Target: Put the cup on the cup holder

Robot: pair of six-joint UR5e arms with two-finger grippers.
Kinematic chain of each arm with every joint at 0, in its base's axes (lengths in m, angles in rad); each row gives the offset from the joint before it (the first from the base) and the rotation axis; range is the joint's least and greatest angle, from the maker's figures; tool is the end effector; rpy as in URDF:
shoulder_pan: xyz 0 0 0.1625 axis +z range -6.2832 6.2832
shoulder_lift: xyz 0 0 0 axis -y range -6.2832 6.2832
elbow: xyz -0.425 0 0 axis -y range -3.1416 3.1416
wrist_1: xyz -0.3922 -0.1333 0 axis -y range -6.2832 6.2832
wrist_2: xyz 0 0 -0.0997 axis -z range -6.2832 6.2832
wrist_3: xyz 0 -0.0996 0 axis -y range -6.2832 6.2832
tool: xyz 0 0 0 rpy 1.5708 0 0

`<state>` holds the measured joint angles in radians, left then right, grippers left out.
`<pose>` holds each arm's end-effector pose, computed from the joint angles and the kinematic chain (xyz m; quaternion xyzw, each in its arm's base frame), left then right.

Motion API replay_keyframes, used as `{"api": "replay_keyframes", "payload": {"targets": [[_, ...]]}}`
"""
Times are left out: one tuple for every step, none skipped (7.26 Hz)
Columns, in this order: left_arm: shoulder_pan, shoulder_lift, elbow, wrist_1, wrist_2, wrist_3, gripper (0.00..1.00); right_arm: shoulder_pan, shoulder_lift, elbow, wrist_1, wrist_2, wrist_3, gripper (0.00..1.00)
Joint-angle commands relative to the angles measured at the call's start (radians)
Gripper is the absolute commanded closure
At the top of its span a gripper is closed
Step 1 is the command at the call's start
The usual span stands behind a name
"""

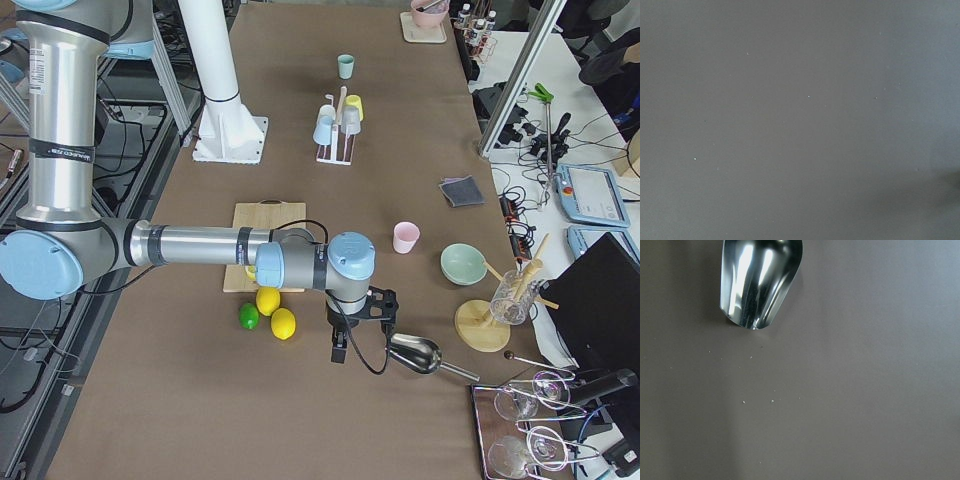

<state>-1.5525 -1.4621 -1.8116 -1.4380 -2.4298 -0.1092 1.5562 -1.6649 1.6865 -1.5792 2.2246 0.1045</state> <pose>-0.0498 -0.4433 0.5985 -0.0268 0.4156 -0.0415 0.9082 0.0661 -0.4539 0.6549 -0.0129 -0.3209 0.0404 0.9462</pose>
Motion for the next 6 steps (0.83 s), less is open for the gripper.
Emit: {"api": "replay_keyframes", "payload": {"targets": [[0.104, -0.058, 0.012, 0.025, 0.009, 0.000, 0.02, -0.011, 0.089, -0.045, -0.010, 0.006, 0.021, 0.00], [0.155, -0.178, 0.064, 0.106, 0.011, 0.003, 0.02, -0.028, 0.149, -0.045, -0.021, 0.007, 0.074, 0.00], [0.207, -0.286, 0.122, 0.182, 0.012, 0.006, 0.02, -0.065, 0.199, -0.047, -0.025, 0.007, 0.093, 0.00], [0.280, -0.393, 0.144, 0.273, 0.043, 0.005, 0.02, -0.126, 0.255, -0.050, -0.025, 0.007, 0.133, 0.00], [0.310, -0.519, 0.188, 0.363, 0.128, 0.006, 0.02, -0.189, 0.325, -0.071, -0.022, 0.006, 0.188, 0.00], [0.390, -0.573, 0.196, 0.433, 0.153, 0.006, 0.02, -0.240, 0.405, -0.108, -0.025, 0.003, 0.192, 0.00]]}}
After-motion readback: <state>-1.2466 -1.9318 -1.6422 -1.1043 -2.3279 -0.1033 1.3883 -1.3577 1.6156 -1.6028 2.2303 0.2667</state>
